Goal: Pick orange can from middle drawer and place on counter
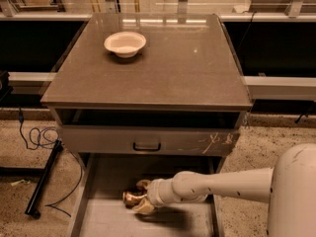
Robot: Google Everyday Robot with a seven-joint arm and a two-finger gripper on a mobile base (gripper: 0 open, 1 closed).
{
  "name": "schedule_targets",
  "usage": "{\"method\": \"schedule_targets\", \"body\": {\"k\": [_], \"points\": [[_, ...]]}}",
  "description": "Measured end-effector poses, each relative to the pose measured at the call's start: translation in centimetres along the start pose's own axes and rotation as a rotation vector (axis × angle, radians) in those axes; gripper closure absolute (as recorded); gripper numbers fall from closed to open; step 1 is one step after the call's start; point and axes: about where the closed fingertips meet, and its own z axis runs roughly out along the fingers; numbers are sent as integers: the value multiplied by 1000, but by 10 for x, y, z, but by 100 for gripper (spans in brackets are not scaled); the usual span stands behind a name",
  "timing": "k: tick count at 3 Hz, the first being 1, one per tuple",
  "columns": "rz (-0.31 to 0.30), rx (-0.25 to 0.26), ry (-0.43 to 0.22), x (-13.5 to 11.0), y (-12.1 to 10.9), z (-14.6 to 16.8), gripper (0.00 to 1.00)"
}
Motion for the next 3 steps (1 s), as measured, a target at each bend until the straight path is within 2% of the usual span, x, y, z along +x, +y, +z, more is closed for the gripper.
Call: {"method": "schedule_targets", "body": {"k": [2,3], "points": [[0,0,0,0,0,0,86],[0,0,0,0,0,0,100]]}}
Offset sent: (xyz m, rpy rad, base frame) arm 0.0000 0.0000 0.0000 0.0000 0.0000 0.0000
